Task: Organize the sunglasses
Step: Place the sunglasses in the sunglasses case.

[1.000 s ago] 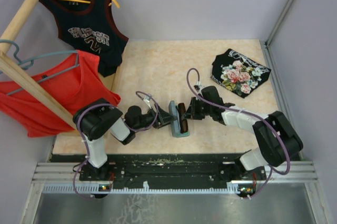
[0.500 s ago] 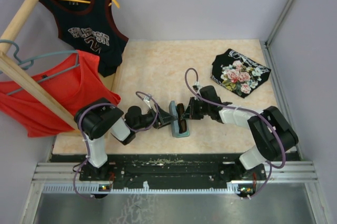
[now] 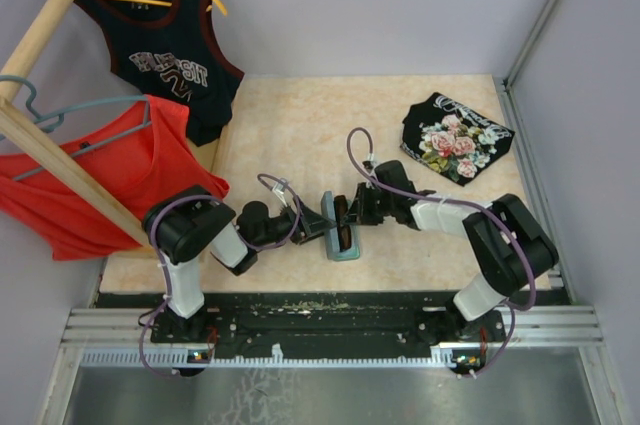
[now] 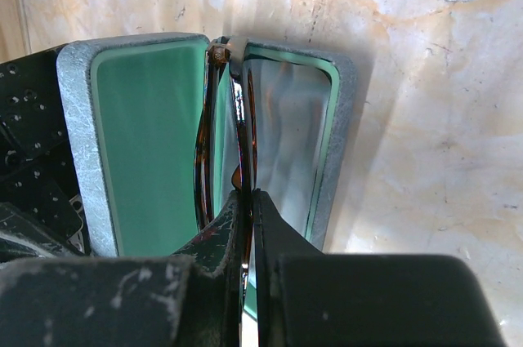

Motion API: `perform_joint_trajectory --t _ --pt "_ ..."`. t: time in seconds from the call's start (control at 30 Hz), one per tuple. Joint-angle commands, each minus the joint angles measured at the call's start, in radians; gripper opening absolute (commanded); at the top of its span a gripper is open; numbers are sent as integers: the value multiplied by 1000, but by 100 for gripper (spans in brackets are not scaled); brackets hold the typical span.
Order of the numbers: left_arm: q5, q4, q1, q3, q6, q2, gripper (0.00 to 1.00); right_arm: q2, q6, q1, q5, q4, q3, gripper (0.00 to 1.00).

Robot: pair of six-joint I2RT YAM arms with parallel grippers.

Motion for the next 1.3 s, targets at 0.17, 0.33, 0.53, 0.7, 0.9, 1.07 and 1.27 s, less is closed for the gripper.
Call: perform_joint_trajectory --t 0.17,0.33,0.53,0.7,0.9,1.07,1.27 --pt "28 54 3 -11 9 17 63 32 12 35 16 18 54 0" --pt "27 56 3 -14 10 14 62 35 12 50 34 -11 60 0" --pt "27 56 3 -11 9 12 62 19 6 56 59 -45 63 0" --pt "26 52 3 -14 10 7 63 9 -6 56 71 -71 80 9" --pt "27 54 3 -15 8 5 63 -30 -21 56 99 -112 107 19" --pt "27 55 3 -18 8 4 63 -61 -34 56 116 -145 122 24" --pt "25 59 3 -21 9 4 63 -103 -61 56 160 -205 140 27"
